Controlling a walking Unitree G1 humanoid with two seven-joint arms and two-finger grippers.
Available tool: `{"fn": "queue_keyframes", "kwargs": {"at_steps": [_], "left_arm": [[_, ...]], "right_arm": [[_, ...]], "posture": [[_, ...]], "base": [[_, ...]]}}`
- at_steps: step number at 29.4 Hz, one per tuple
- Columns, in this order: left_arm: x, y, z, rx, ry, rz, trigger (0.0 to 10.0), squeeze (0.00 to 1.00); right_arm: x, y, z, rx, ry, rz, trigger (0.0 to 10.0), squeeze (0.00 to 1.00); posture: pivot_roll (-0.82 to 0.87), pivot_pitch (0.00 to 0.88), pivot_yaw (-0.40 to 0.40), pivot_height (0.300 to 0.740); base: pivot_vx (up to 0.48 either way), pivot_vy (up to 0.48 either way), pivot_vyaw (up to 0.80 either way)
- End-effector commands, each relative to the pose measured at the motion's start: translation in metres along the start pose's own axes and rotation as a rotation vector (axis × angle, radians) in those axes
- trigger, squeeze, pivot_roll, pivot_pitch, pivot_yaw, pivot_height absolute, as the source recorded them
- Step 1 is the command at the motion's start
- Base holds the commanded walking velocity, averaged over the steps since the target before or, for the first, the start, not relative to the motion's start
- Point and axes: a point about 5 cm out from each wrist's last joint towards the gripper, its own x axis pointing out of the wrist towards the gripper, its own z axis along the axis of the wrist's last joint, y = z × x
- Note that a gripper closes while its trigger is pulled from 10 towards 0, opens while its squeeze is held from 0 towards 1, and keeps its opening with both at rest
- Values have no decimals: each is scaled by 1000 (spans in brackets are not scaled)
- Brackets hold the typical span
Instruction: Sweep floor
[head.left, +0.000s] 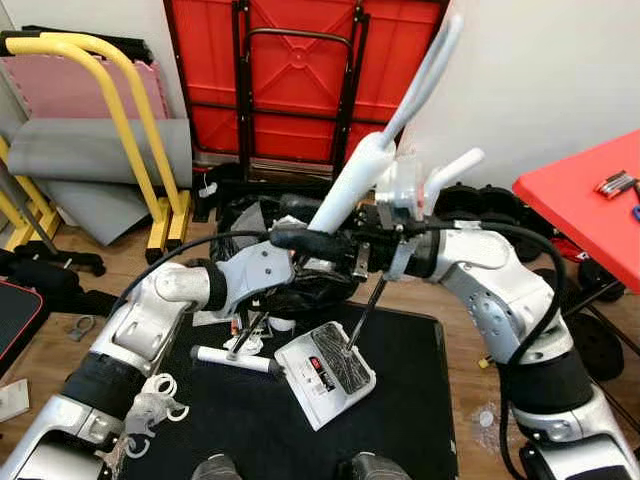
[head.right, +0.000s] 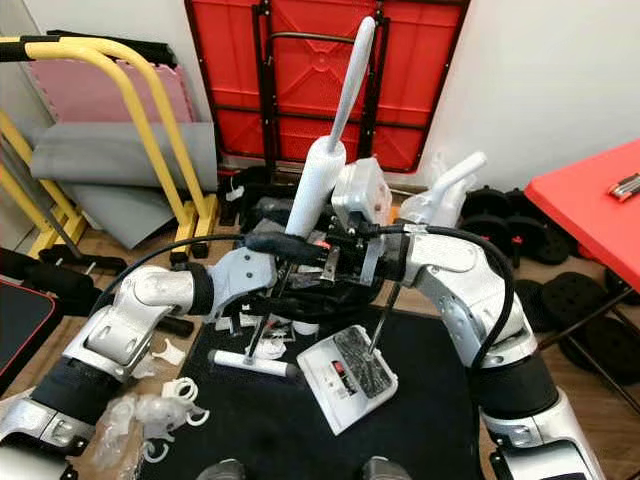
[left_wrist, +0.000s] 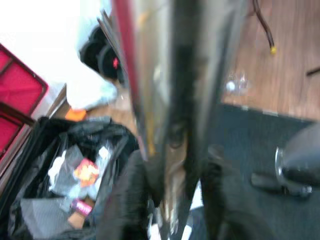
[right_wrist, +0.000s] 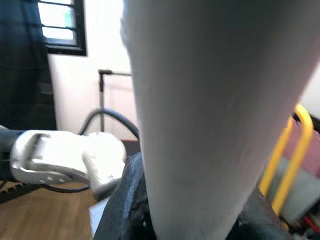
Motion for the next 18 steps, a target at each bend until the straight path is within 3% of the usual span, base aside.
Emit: {"fn": "queue_keyframes", "kwargs": {"at_steps": [1,3,11,12,14,16,17,18], "left_arm": [[2,4,6,-10,-28,43,10000,1000],[-11,7,0,-38,-17,53,10000,1000],[-33,13,-12,-87,11,89,10000,1000],[-42,16,-17,-108,23,117,10000,1000],[-44,17,-18,-115,27,129,10000,1000],[-55,28,-26,-120,63,248,10000,1000],[-55,28,-26,-120,63,248,10000,1000],[-59,34,-30,-135,76,312,10000,427]], "right_arm": [[-2,-4,10,-51,-38,-24,0,0],[-4,-14,12,-72,-51,-108,0,0],[-8,-26,15,-87,-72,-213,0,0],[-10,-31,14,-95,-68,-258,0,0],[-11,-32,14,-98,-66,-271,0,0],[-15,-38,12,-103,-62,-324,0,0],[-15,-38,12,-103,-62,-324,0,0],[-16,-40,11,-103,-63,-344,0,0]], "posture": [[-144,65,-115,740],[-151,67,-117,740],[-148,67,-119,740],[-148,64,-119,740],[-148,64,-120,740],[-145,61,-122,740],[-145,61,-122,740],[-144,59,-123,740]], "base": [[0,0,0],[0,0,0],[0,0,0],[0,0,0],[0,0,0],[0,0,0],[0,0,0],[0,0,0]]}}
